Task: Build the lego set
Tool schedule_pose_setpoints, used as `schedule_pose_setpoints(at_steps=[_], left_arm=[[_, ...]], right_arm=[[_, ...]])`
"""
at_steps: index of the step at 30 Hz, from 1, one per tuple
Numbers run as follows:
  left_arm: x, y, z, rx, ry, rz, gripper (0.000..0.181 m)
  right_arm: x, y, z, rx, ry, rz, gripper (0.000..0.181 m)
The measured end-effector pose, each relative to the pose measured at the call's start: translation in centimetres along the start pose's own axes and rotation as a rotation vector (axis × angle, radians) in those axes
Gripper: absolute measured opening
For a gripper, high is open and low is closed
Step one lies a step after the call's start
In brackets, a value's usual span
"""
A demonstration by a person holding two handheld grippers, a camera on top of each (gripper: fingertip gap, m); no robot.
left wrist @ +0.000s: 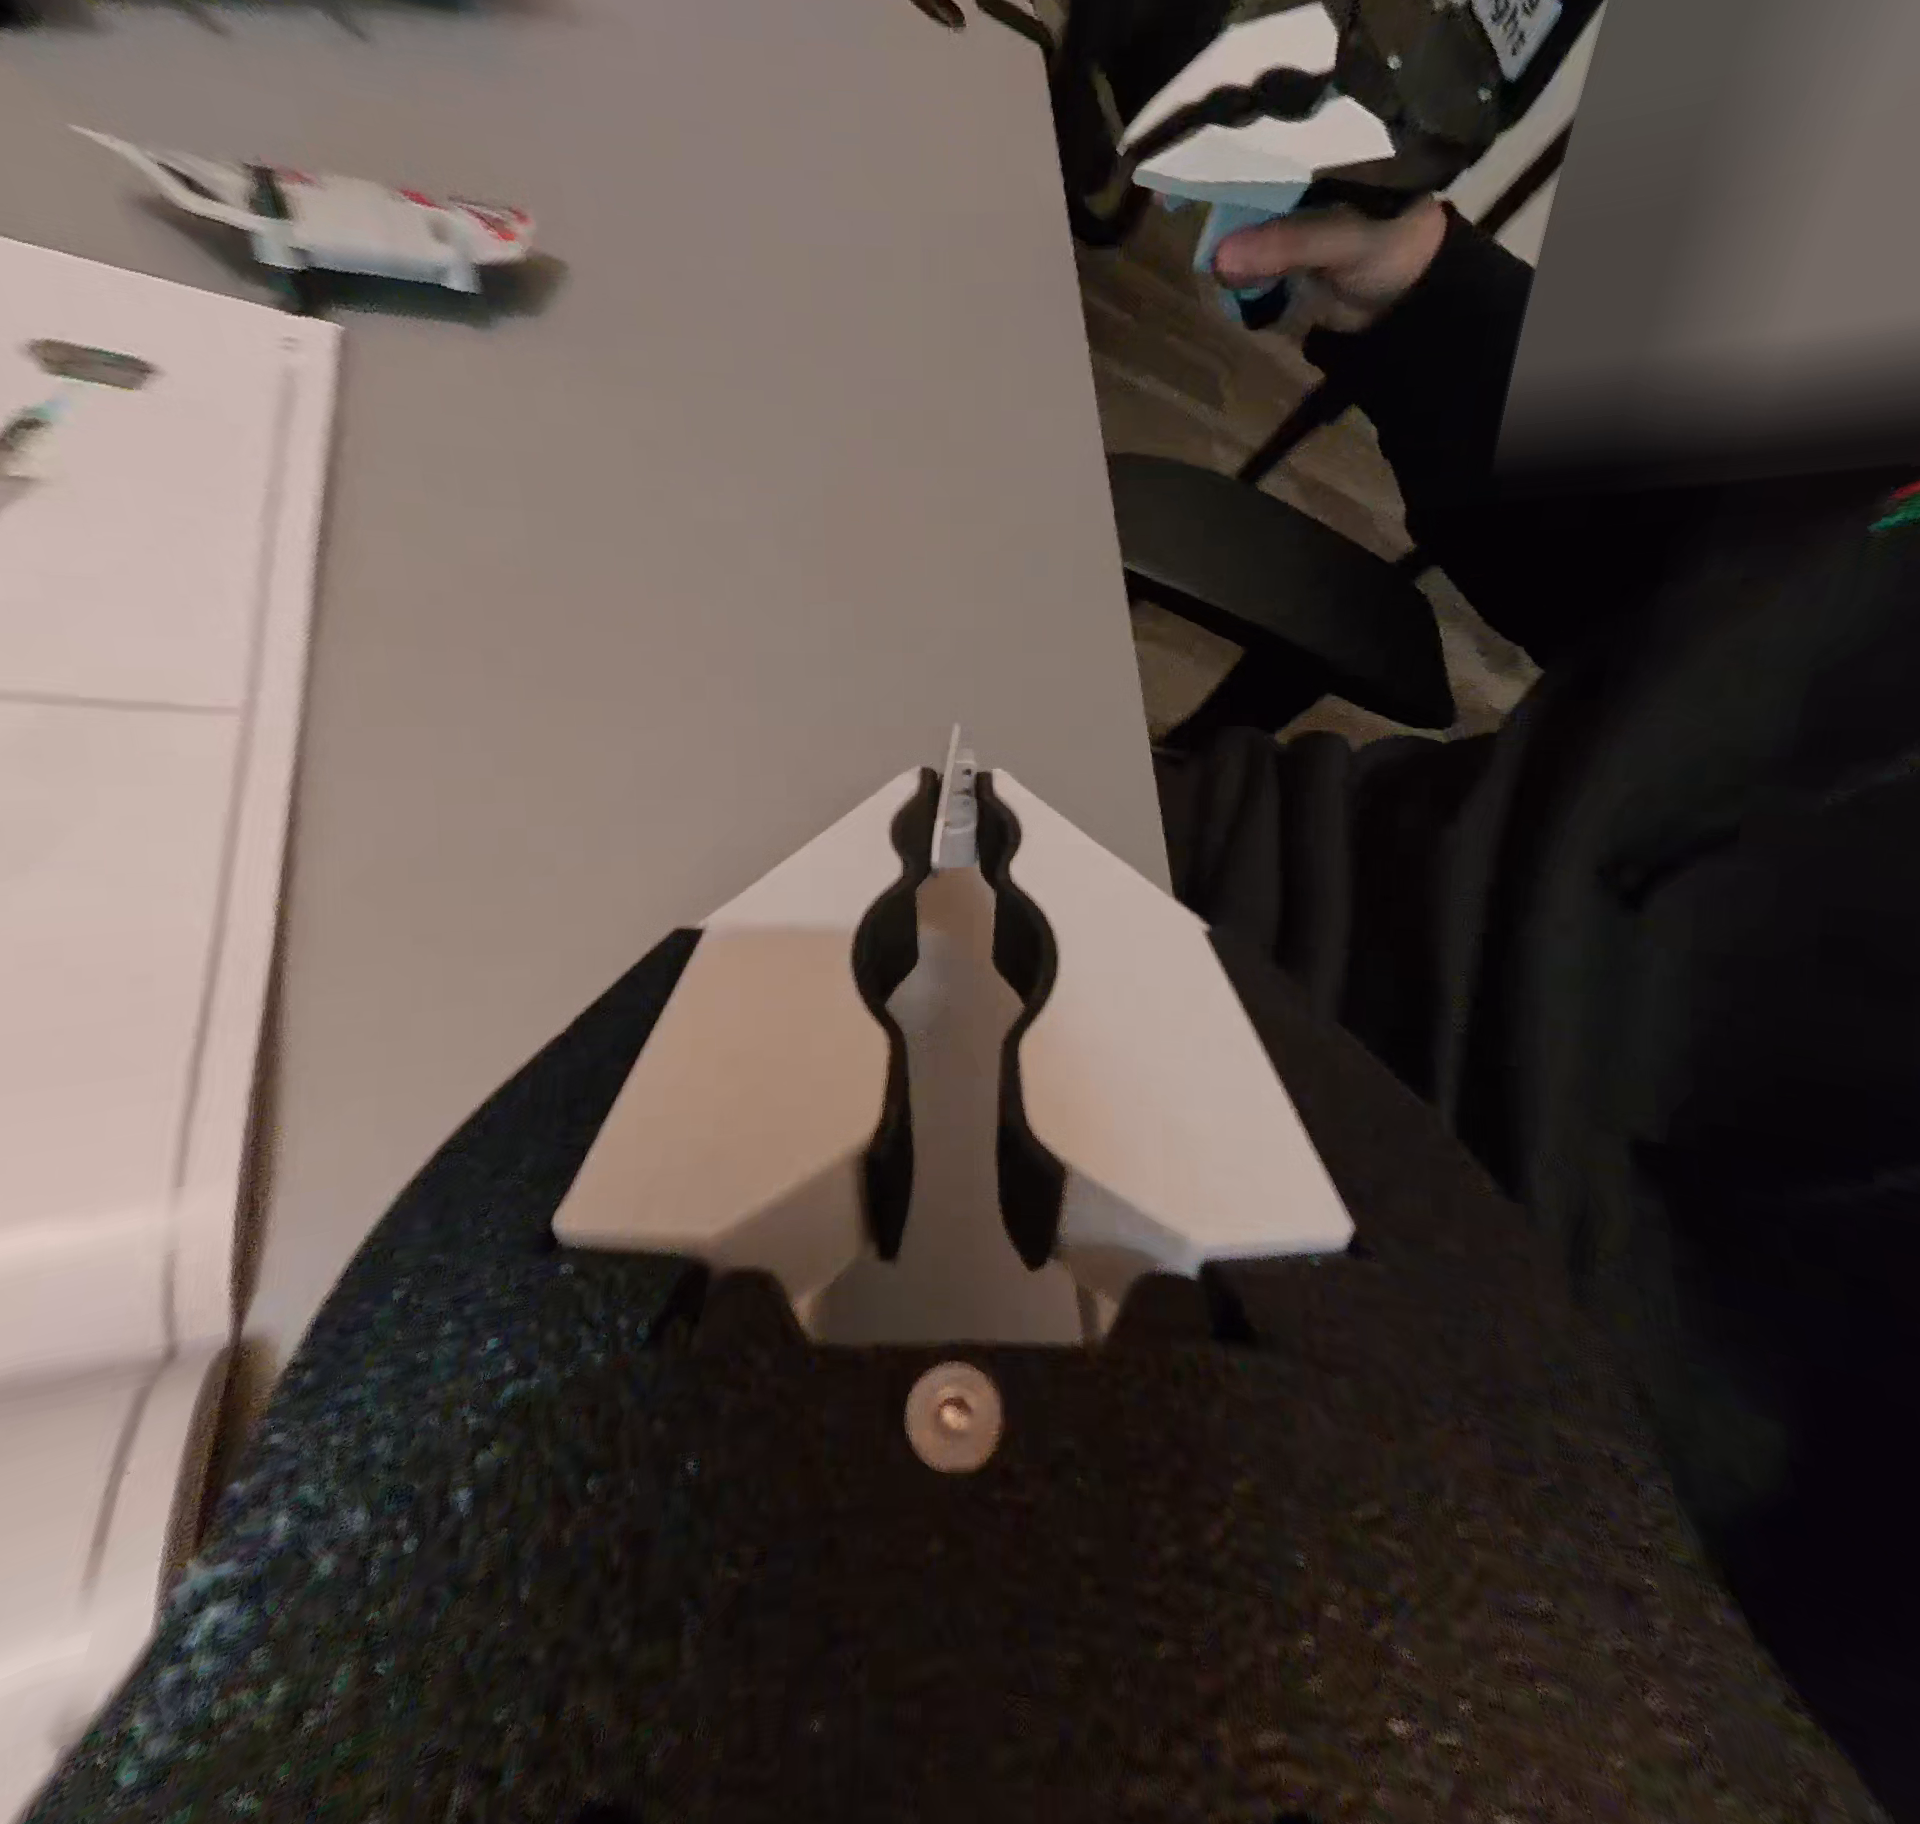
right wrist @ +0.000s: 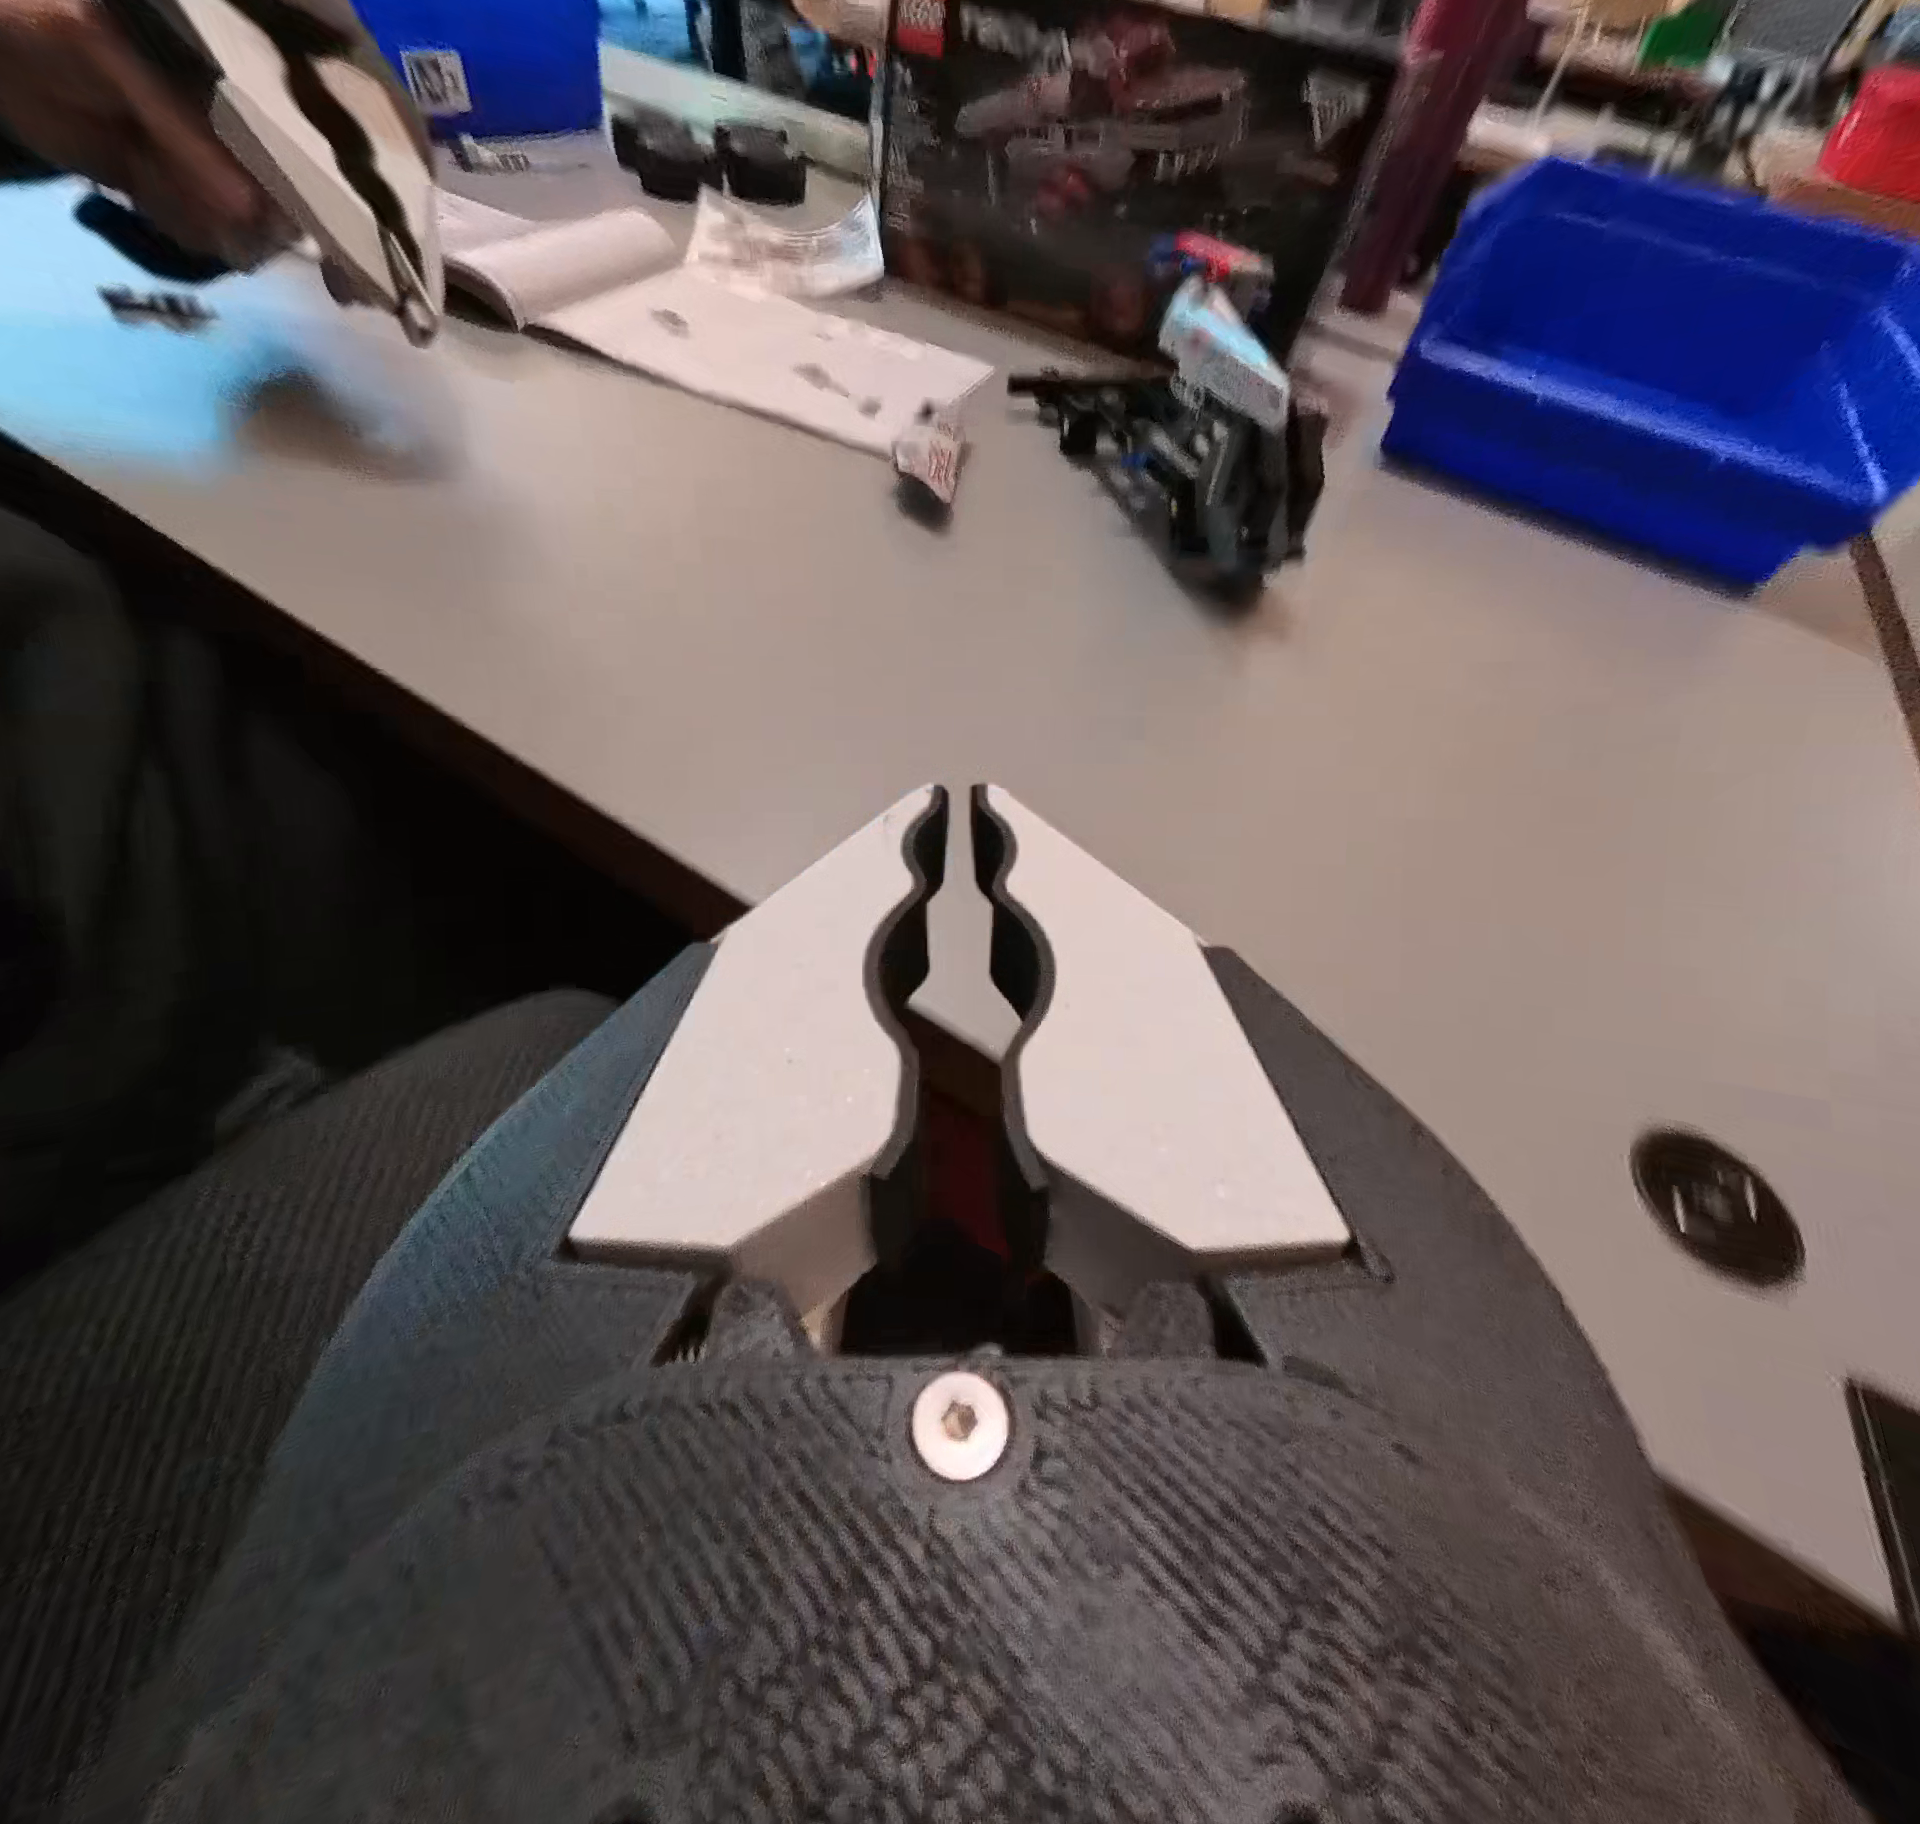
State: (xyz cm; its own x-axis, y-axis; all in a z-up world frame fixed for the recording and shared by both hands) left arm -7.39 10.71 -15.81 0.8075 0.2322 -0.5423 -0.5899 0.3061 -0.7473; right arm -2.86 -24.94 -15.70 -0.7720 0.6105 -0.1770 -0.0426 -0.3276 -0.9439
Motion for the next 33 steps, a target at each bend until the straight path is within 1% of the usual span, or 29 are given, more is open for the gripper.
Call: schedule_pose_setpoints(at_steps=[1, 3, 6, 8, 9, 11, 14, 16, 18, 22, 25, 28, 30, 33], left_arm=[[0.1, -0.2, -0.5, 0.032, 0.035, 0.008, 0.005], [0.1, -0.5, -1.4, 0.084, 0.124, -0.003, 0.005], [1.1, -0.9, -2.6, 0.126, 0.170, -0.030, 0.005], [1.8, -0.9, -3.8, 0.141, 0.198, -0.027, 0.005], [2.1, -0.8, -4.6, 0.155, 0.219, 0.001, 0.005], [2.5, -0.8, -5.9, 0.196, 0.262, 0.088, 0.005], [2.7, -1.6, -7.1, 0.184, 0.268, 0.115, 0.005], [3.0, -1.9, -7.5, 0.189, 0.268, 0.147, 0.005], [3.4, -2.1, -7.8, 0.191, 0.258, 0.208, 0.005], [3.9, -2.2, -7.8, 0.196, 0.234, 0.296, 0.005], [4.3, -2.4, -7.5, 0.184, 0.196, 0.331, 0.006], [4.6, -2.5, -7.4, 0.165, 0.177, 0.377, 0.006], [4.8, -2.6, -7.4, 0.130, 0.167, 0.406, 0.006], [5.3, -2.9, -7.3, 0.054, 0.134, 0.454, 0.009]], right_arm=[[-0.5, 0.8, 0.8, 0.048, 0.024, -0.007, 0.008], [-1.9, 2.5, 2.8, 0.099, 0.141, -0.031, 0.018], [-3.7, 5.2, 6.2, 0.016, 0.312, -0.122, 0.025], [-5.2, 7.8, 7.8, 0.034, 0.390, -0.174, 0.038], [-6.0, 9.1, 8.6, 0.061, 0.444, -0.183, 0.048], [-7.3, 11.4, 10.5, 0.104, 0.555, -0.207, 0.055], [-8.2, 14.6, 13.1, 0.116, 0.672, -0.257, 0.066], [-8.4, 16.8, 14.2, 0.115, 0.725, -0.304, 0.073], [-8.3, 18.7, 15.0, 0.132, 0.759, -0.336, 0.073], [-7.1, 21.0, 15.4, 0.152, 0.770, -0.369, 0.073], [-6.3, 21.5, 15.2, 0.203, 0.754, -0.341, 0.073], [-6.4, 20.5, 14.8, 0.243, 0.759, -0.265, 0.072], [-6.7, 18.9, 13.7, 0.224, 0.742, -0.260, 0.071], [-8.3, 14.8, 11.7, 0.193, 0.727, -0.195, 0.069]])
Point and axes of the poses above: each gripper's, where its closed fingertips meet, z back along the fingers, y out of its underside, x = y × z across the jaws, the point moved 6 cm from there along z, back along the fingers, and after that the axes turned 10 degrees about y, right-handed, at the moved point
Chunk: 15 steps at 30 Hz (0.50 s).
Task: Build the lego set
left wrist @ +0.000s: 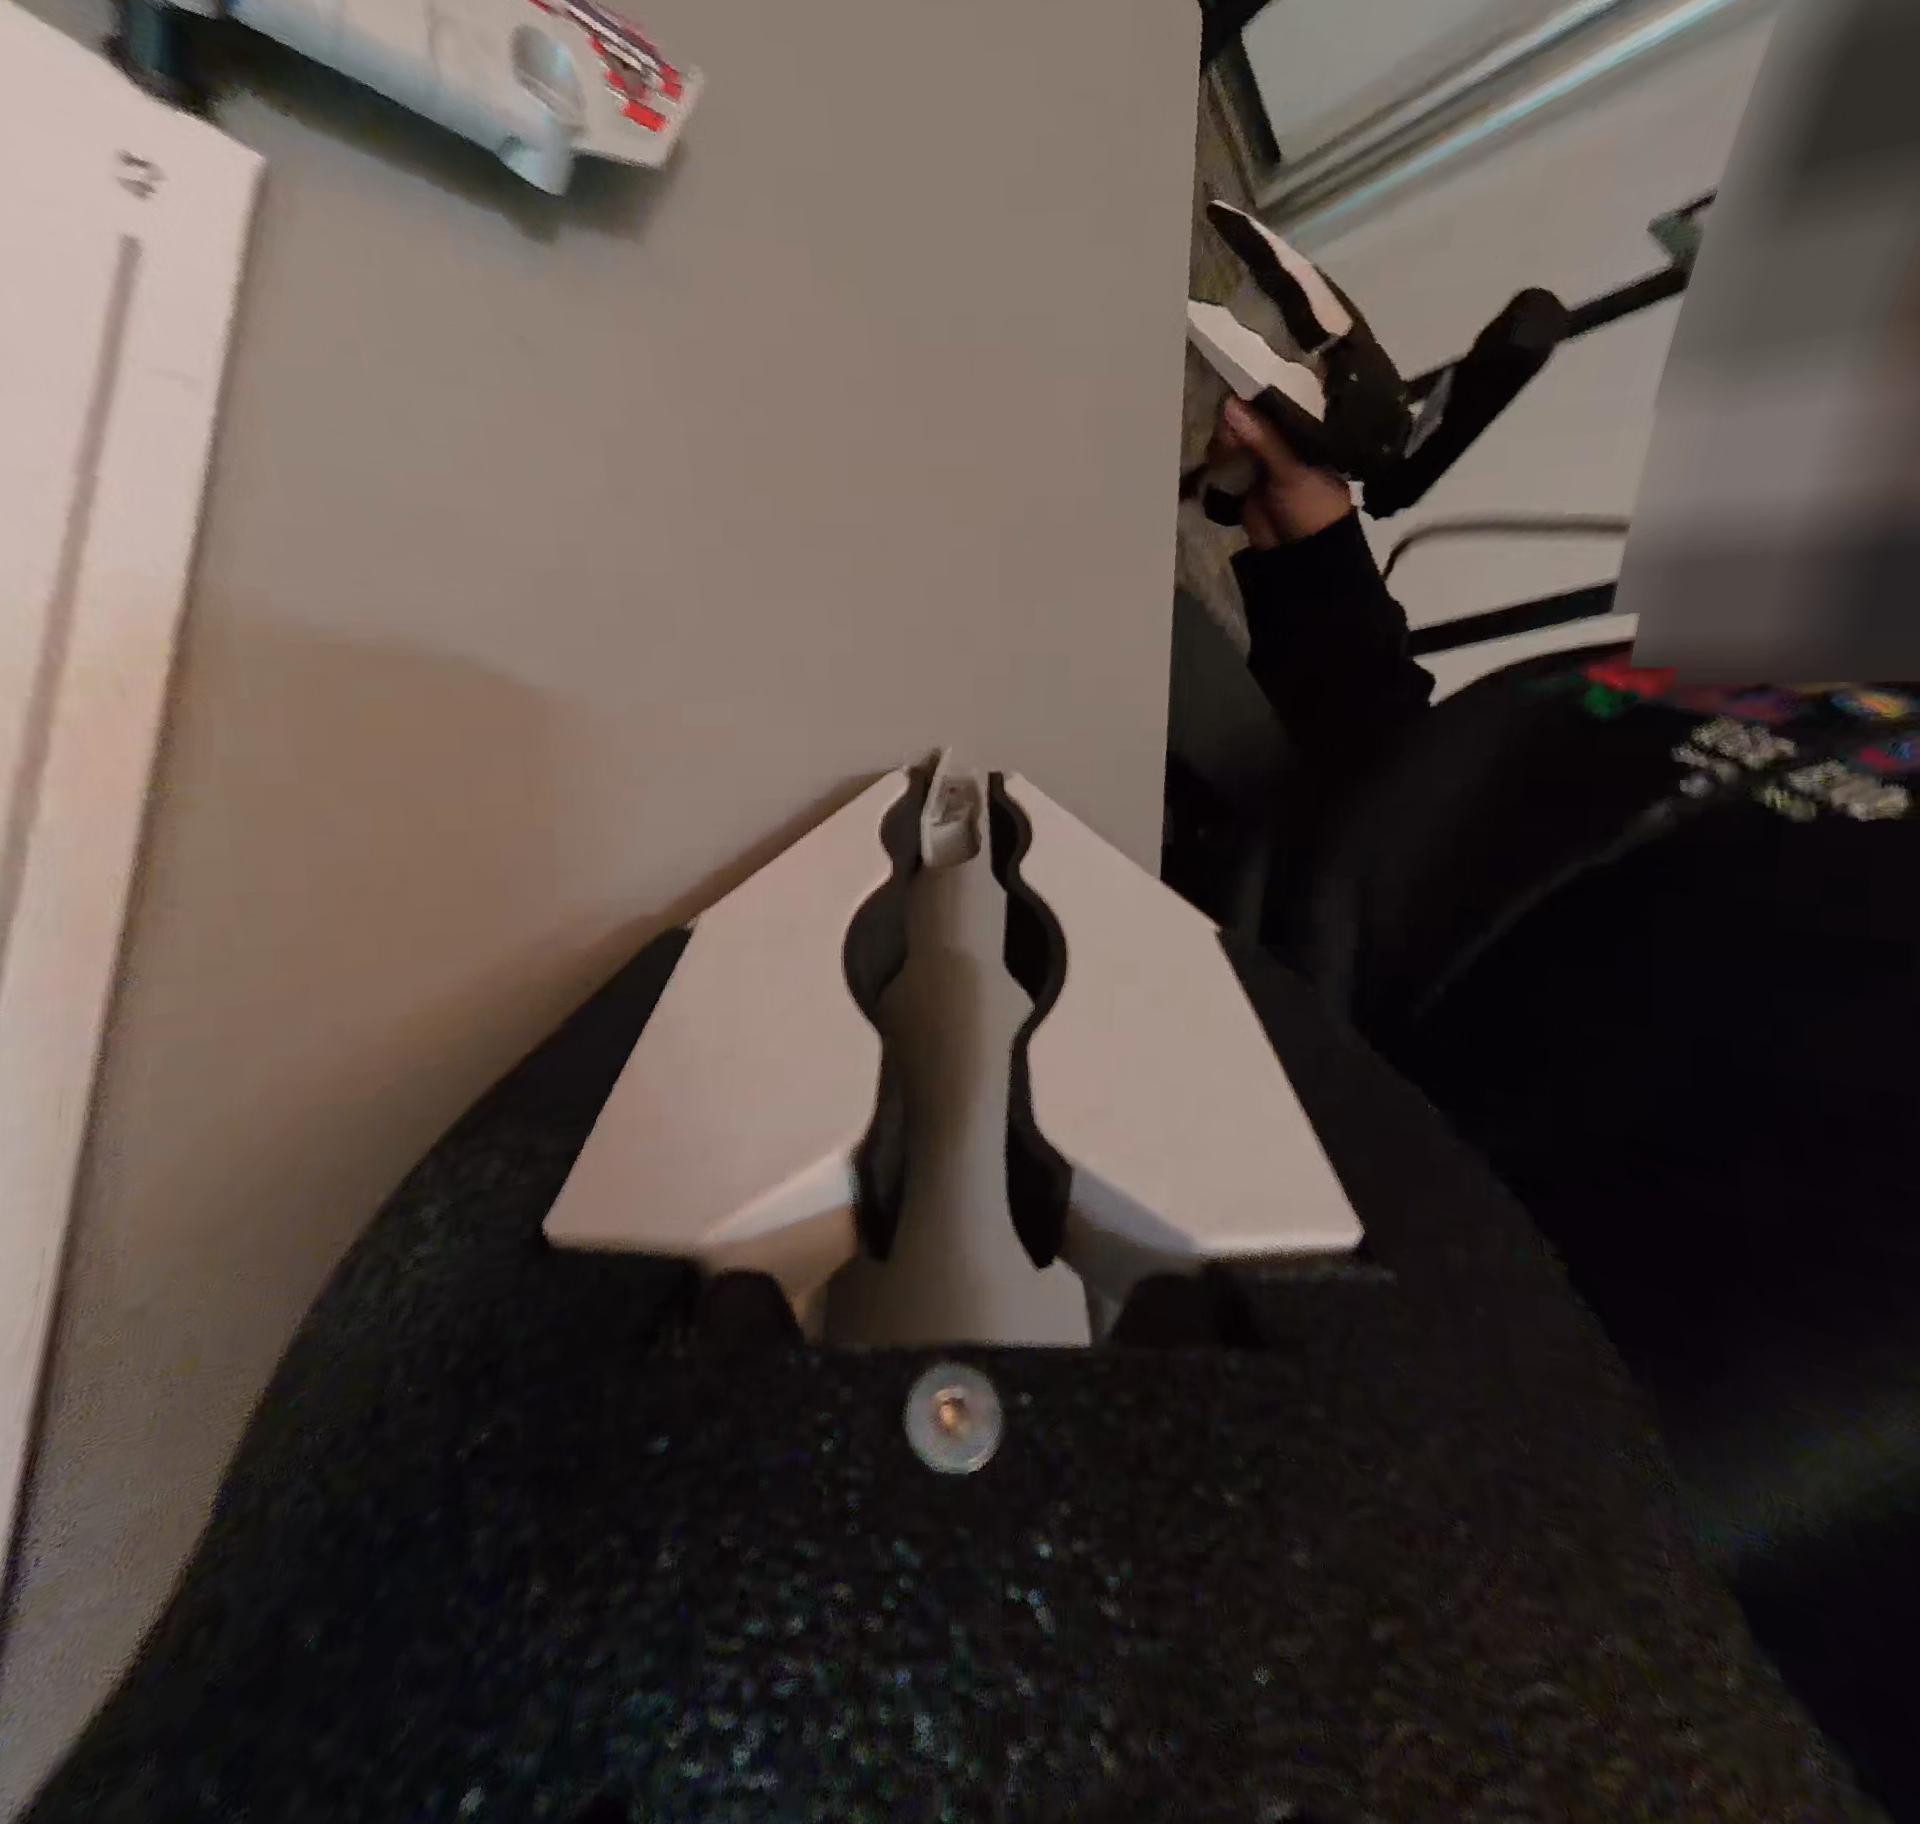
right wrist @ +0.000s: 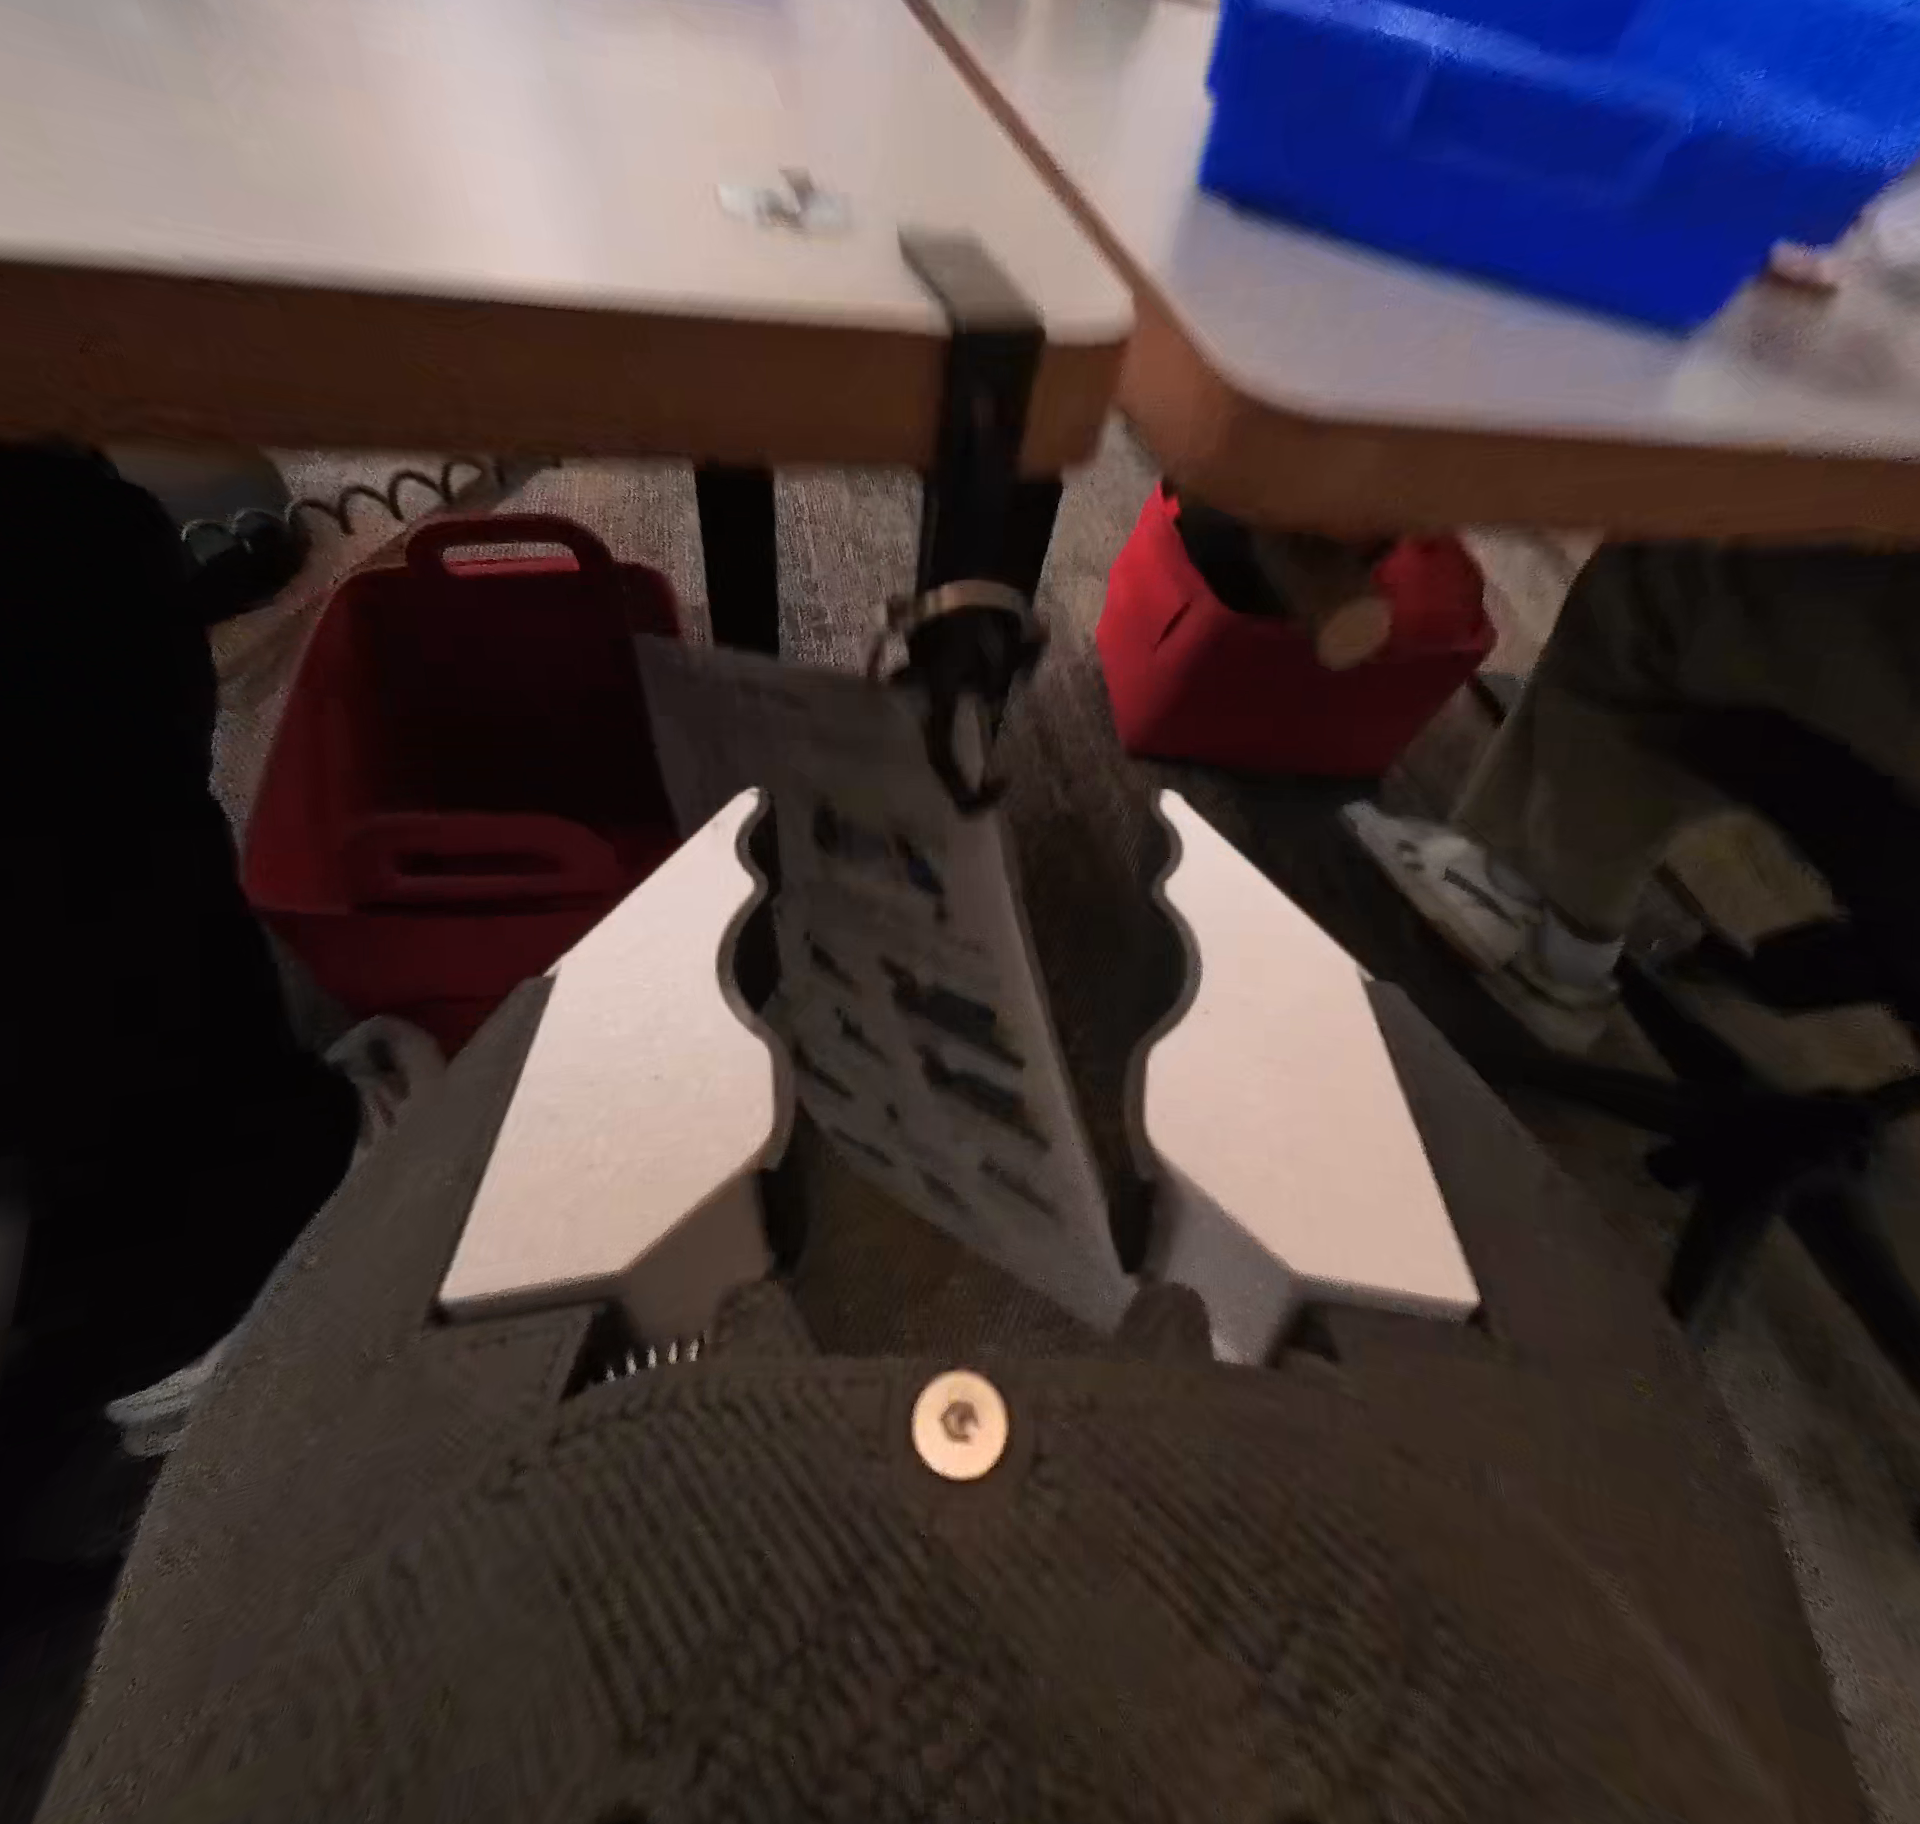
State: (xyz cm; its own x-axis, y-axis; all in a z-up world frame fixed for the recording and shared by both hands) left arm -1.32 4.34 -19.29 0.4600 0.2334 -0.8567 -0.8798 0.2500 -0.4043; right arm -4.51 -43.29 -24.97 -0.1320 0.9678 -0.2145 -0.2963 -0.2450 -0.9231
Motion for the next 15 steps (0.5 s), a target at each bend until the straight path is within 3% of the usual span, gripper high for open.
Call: schedule_pose_setpoints(at_steps=[4, 8, 11, 15], left_arm=[[-0.8, -0.2, 0.8, -0.063, 0.011, -0.069, 0.042], [-1.1, 0.3, 1.9, -0.071, -0.066, -0.214, 0.058], [-0.7, 0.5, 3.7, -0.051, -0.241, -0.393, 0.085], [1.1, -0.3, 6.5, -0.018, -0.571, -0.571, 0.096]], right_arm=[[1.4, -7.5, -1.9, 0.042, -0.141, 0.037, 0.079], [4.2, -13.4, -2.2, 0.130, -0.204, 0.059, 0.089], [7.9, -16.6, 0.1, 0.150, -0.138, 0.054, 0.090], [13.0, -16.3, 5.9, 0.220, 0.111, 0.176, 0.079]])
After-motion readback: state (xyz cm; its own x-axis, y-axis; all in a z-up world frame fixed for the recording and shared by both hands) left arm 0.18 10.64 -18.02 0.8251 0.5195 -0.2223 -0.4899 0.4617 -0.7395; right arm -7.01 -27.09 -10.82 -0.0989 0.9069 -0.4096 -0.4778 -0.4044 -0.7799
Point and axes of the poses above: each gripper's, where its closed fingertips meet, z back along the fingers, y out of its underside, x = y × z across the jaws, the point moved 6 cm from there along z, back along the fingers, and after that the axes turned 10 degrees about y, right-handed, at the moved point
